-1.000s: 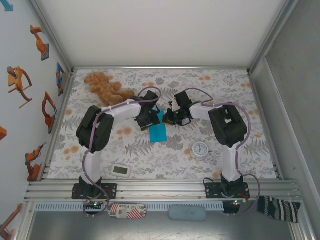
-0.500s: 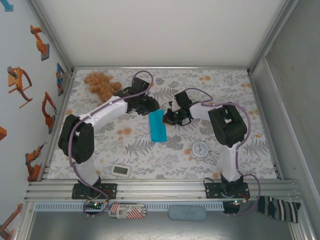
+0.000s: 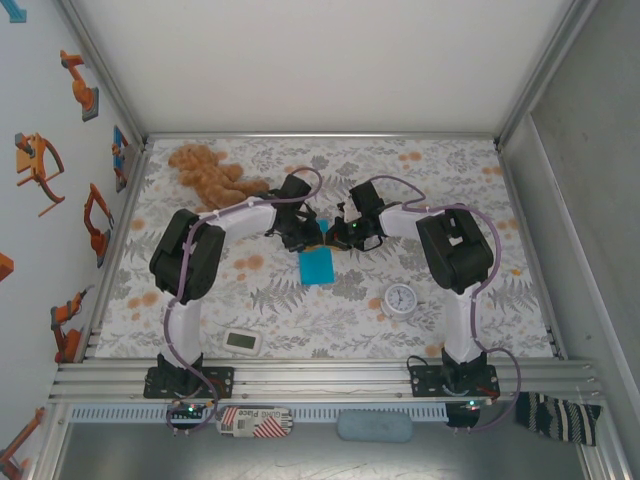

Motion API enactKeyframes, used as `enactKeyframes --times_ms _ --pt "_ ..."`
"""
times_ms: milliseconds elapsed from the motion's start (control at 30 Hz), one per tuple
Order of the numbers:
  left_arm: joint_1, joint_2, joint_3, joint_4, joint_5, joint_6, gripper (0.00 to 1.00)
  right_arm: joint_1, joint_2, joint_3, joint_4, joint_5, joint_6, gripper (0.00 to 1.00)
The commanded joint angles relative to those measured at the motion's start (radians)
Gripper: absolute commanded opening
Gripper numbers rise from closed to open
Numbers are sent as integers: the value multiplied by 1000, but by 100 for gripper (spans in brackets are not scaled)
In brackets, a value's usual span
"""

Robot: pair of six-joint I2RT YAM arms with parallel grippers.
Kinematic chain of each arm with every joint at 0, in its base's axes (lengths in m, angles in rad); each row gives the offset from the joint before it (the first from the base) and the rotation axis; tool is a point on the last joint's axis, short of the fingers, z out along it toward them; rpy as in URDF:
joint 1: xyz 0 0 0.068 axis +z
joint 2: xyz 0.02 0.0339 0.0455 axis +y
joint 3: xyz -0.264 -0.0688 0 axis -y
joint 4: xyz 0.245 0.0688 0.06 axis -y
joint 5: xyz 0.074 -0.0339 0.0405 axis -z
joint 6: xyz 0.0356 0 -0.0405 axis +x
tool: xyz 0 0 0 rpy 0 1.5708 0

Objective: Fold a paper plane with a square sheet of paper (pick it up from the middle)
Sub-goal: First fold the square sheet of paper in half at the center of the table.

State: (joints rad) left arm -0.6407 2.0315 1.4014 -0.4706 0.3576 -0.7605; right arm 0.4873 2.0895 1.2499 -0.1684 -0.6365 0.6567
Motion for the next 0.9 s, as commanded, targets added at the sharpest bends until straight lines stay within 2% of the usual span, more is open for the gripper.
enactKeyframes --times_ms 0,367,633,867 --pt "3 35 47 -38 25 43 20 10 140 -58 -163 210 -30 0" --pt "21 55 5 -13 52 73 18 10 153 -53 -184 230 -26 0" --pt "77 16 -91 17 76 134 18 10 171 -50 -213 251 -34 0" --pt "114 -67 -165 -17 42 192 17 10 178 -42 -238 266 -54 0"
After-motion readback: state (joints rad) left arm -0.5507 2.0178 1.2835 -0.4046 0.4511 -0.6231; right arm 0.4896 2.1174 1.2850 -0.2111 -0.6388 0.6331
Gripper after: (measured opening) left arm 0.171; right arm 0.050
